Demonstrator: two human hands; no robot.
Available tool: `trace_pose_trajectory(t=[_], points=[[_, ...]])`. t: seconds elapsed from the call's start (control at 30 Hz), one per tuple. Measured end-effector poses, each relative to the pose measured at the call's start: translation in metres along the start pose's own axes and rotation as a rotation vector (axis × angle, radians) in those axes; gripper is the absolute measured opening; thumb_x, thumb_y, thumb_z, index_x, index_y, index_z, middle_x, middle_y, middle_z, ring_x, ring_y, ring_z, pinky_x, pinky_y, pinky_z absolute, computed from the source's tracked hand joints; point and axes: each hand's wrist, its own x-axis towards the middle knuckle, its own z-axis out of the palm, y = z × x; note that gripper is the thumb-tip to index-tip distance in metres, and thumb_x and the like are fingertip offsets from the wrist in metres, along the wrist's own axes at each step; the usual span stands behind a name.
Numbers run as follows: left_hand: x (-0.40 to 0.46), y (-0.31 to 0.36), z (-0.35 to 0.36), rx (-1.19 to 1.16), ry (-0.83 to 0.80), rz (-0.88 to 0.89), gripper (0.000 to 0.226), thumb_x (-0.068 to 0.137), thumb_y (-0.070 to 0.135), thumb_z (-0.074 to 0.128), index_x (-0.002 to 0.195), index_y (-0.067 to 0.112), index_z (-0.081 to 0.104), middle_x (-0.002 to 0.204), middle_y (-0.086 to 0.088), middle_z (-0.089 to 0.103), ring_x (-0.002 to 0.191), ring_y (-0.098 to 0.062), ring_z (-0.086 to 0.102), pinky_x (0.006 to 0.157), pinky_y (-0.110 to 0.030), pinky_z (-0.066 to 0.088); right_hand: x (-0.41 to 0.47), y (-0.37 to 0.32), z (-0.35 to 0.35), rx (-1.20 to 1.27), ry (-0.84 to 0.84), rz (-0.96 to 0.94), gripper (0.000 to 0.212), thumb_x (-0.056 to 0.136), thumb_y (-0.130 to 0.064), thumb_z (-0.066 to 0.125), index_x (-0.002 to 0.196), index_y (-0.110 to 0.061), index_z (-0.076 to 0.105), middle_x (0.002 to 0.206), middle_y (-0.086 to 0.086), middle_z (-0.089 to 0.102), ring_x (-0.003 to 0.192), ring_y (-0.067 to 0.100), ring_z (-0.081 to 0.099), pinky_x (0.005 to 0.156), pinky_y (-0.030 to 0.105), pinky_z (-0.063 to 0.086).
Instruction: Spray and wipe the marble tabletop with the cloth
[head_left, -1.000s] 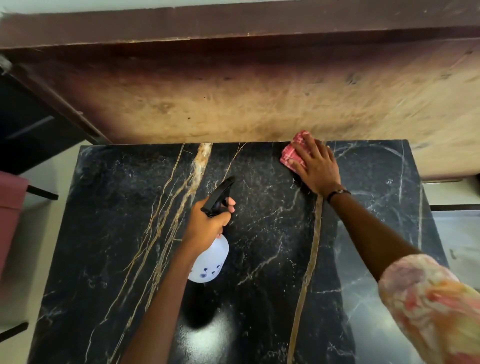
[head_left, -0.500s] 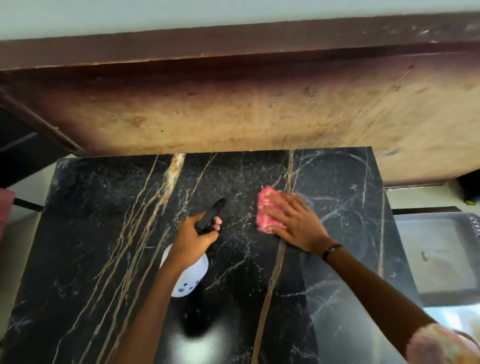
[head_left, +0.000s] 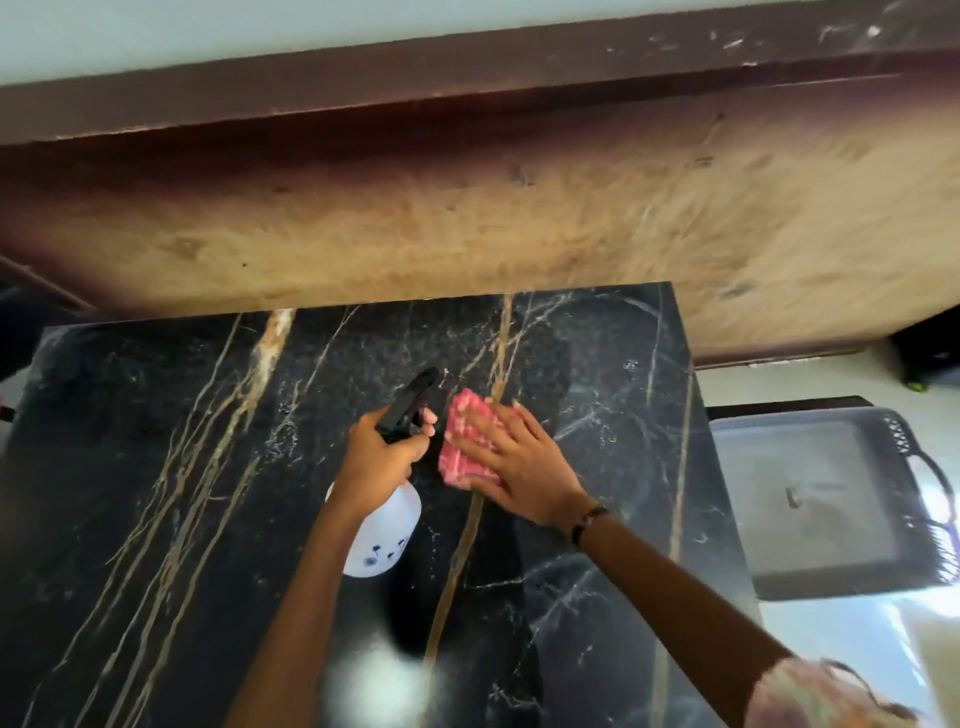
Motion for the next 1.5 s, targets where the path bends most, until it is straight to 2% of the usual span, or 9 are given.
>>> trace_pose_trajectory(t=[0.13, 0.37, 0.53, 0.67, 0.9, 1.0, 1.13, 1.33, 1.5], points=[[0.0, 0.006, 0.027, -0.025, -0.026, -0.025, 0.029, 0.081, -0.011, 0.048, 0.081, 0.013, 0.066, 0.077, -0.015, 0.055, 0.033, -0.005, 0.03, 0.038, -0.019, 0.026, -0.056, 0.058, -0.004, -0.039, 0.046, 0.125, 0.056, 0.096, -0.061, 0.026, 0.147, -0.037, 0.027, 0.155, 0.003, 0.028, 0.141, 0.03, 0.03, 0.116, 0.048, 0.017], [0.001, 0.017, 0.064, -0.049, -0.035, -0.044, 0.034, 0.081, -0.01, 0.048, 0.076, 0.017, 0.066, 0.076, -0.012, 0.055, 0.032, -0.004, 0.031, 0.041, -0.022, 0.025, 0.002, 0.102, -0.022, 0.023, 0.085, 0.518, 0.057, 0.095, -0.057, 0.026, 0.145, -0.032, 0.037, 0.154, 0.007, 0.033, 0.136, 0.039, 0.036, 0.112, 0.055, 0.028], [0.01, 0.027, 0.078, -0.051, -0.037, -0.037, 0.025, 0.08, -0.008, 0.05, 0.086, 0.008, 0.067, 0.069, -0.009, 0.054, 0.032, -0.004, 0.033, 0.042, -0.022, 0.028, 0.009, 0.066, -0.012, -0.001, 0.064, 0.228, 0.054, 0.096, -0.056, 0.03, 0.143, -0.03, 0.041, 0.152, 0.007, 0.036, 0.137, 0.036, 0.036, 0.114, 0.054, 0.026], [0.019, 0.03, 0.081, -0.058, -0.044, -0.017, 0.025, 0.082, -0.007, 0.051, 0.079, 0.012, 0.066, 0.078, -0.011, 0.06, 0.033, -0.003, 0.037, 0.036, -0.017, 0.03, -0.04, 0.088, -0.009, -0.036, 0.083, 0.042, 0.056, 0.096, -0.059, 0.029, 0.147, -0.036, 0.025, 0.153, 0.004, 0.034, 0.139, 0.03, 0.032, 0.115, 0.049, 0.023], [0.026, 0.025, 0.08, -0.062, -0.044, -0.051, 0.027, 0.081, -0.009, 0.049, 0.094, 0.006, 0.068, 0.084, -0.012, 0.059, 0.036, -0.004, 0.036, 0.038, -0.02, 0.029, 0.009, 0.147, -0.027, -0.003, 0.051, 0.386, 0.059, 0.095, -0.058, 0.021, 0.147, -0.031, 0.032, 0.155, 0.009, 0.03, 0.139, 0.036, 0.033, 0.115, 0.052, 0.023], [0.027, 0.025, 0.081, -0.072, -0.027, -0.05, 0.028, 0.082, -0.011, 0.049, 0.101, -0.001, 0.066, 0.082, -0.008, 0.062, 0.033, -0.002, 0.04, 0.036, -0.015, 0.031, 0.065, 0.131, -0.034, -0.013, 0.042, 0.485, 0.06, 0.096, -0.059, 0.016, 0.15, -0.035, 0.019, 0.16, 0.008, 0.015, 0.144, 0.038, 0.018, 0.117, 0.054, 0.011], [0.028, 0.022, 0.08, -0.093, -0.02, -0.032, 0.026, 0.083, -0.012, 0.049, 0.091, 0.006, 0.067, 0.065, -0.001, 0.06, 0.032, -0.003, 0.036, 0.037, -0.018, 0.03, 0.112, 0.09, -0.035, -0.025, -0.021, 0.344, 0.062, 0.098, -0.048, 0.035, 0.152, -0.034, 0.008, 0.161, 0.007, 0.004, 0.146, 0.039, 0.006, 0.118, 0.055, 0.006], [0.029, 0.019, 0.086, -0.038, -0.051, -0.002, 0.029, 0.08, -0.013, 0.05, 0.072, 0.012, 0.064, 0.039, 0.008, 0.048, 0.032, -0.004, 0.032, 0.036, -0.018, 0.029, 0.05, 0.088, -0.017, -0.042, 0.023, 0.052, 0.049, 0.095, -0.051, 0.03, 0.135, -0.031, 0.05, 0.154, 0.006, 0.032, 0.139, 0.032, 0.029, 0.116, 0.049, 0.022], [0.027, 0.016, 0.082, -0.078, -0.055, 0.027, 0.025, 0.081, -0.014, 0.047, 0.096, -0.005, 0.064, 0.071, -0.006, 0.06, 0.033, -0.004, 0.033, 0.037, -0.017, 0.029, 0.002, 0.165, -0.024, -0.009, 0.057, 0.316, 0.058, 0.097, -0.06, 0.019, 0.143, -0.03, 0.037, 0.153, 0.011, 0.034, 0.136, 0.036, 0.037, 0.113, 0.052, 0.026]])
